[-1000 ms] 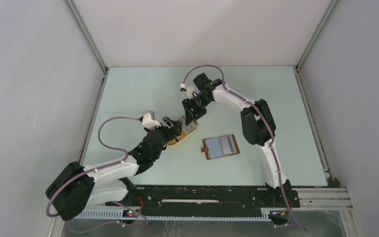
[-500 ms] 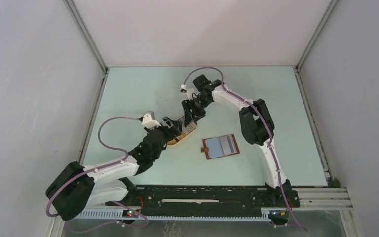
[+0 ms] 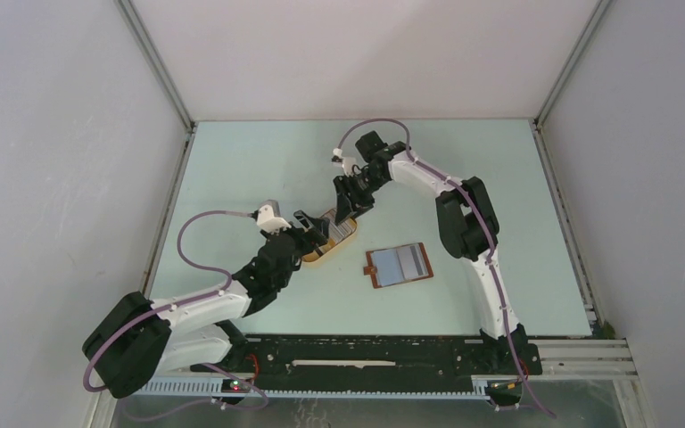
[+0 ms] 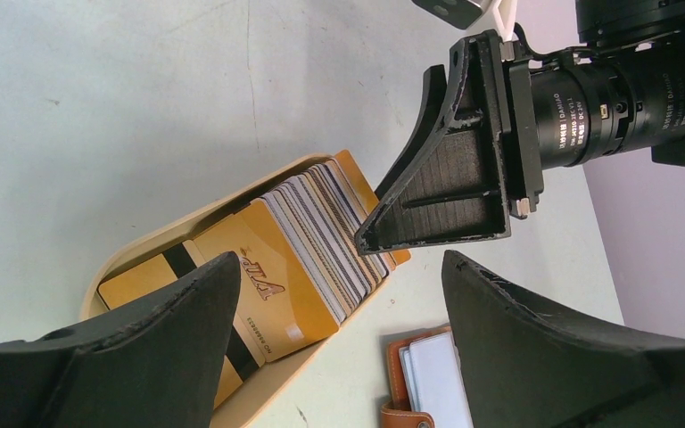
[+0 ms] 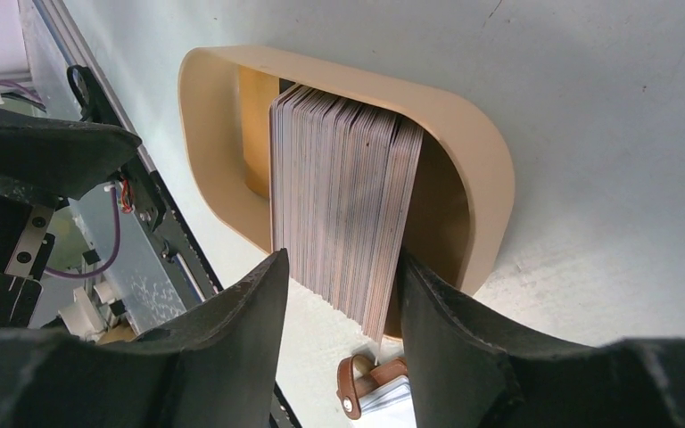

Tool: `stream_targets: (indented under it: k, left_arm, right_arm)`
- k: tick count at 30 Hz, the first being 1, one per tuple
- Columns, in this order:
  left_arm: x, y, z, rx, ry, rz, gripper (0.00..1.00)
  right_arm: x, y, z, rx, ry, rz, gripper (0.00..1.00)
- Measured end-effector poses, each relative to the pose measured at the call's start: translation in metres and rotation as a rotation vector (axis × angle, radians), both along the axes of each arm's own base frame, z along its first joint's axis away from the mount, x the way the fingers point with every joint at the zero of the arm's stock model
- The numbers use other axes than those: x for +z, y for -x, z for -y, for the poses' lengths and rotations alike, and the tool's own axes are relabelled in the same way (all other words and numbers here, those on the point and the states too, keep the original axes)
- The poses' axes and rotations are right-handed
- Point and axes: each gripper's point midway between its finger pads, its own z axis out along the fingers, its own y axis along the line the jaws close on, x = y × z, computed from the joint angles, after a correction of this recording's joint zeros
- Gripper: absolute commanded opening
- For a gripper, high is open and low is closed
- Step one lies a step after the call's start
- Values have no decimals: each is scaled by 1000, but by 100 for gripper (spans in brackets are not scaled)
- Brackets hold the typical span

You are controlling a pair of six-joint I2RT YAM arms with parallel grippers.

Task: Put the credit cards into the card holder
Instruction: Pick up the credit card from the storage box.

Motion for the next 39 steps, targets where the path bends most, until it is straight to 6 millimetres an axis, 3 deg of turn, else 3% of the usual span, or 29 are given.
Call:
stream_targets:
  k: [39]
  left_arm:
    - [-2, 0, 1, -7, -4, -5, 86]
  right_arm:
    - [-1, -16, 17, -50, 8, -2, 39]
